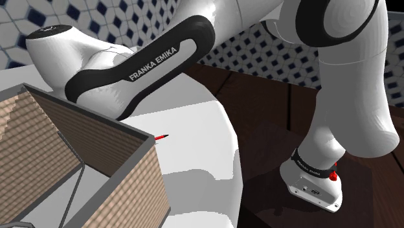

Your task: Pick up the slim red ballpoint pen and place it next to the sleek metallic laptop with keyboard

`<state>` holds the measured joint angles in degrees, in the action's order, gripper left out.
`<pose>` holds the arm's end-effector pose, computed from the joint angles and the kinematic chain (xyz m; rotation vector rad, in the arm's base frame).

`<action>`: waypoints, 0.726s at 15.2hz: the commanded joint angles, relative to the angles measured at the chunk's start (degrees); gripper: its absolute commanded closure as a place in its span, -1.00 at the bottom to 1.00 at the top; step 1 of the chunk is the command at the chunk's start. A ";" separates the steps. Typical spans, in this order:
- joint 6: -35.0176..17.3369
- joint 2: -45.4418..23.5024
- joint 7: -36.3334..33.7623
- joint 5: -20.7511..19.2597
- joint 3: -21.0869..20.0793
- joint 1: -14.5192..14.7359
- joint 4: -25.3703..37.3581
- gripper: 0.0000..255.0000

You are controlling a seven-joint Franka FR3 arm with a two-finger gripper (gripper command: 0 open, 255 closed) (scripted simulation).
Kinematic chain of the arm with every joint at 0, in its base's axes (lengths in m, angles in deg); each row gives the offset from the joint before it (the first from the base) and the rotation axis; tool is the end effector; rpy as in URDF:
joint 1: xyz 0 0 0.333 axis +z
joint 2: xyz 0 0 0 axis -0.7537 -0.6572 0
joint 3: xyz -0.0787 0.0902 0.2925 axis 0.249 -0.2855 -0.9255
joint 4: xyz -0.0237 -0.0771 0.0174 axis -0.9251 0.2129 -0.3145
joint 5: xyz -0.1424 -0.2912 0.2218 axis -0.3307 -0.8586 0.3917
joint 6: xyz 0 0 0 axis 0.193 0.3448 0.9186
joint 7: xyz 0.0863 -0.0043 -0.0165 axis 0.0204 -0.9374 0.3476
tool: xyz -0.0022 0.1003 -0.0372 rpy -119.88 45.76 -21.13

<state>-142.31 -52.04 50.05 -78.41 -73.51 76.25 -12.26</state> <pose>0.5173 0.4586 0.3499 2.7076 1.5644 0.0757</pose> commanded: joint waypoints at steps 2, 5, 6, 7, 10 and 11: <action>-0.28 -0.07 -0.01 -0.04 0.03 -0.02 -0.17 1.00; -0.28 -0.07 -0.01 -0.04 0.03 -0.02 -0.17 1.00; -0.27 -0.07 -0.01 -0.04 0.03 -0.02 -0.16 1.00; -0.27 -0.07 -0.01 -0.04 0.03 -0.02 -0.16 1.00; -0.27 -0.07 -0.01 -0.04 0.03 -0.02 -0.16 -1.00; -0.27 -0.07 -0.01 -0.04 0.03 -0.02 -0.16 -1.00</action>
<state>-142.58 -52.11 50.04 -78.45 -73.48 76.23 -12.42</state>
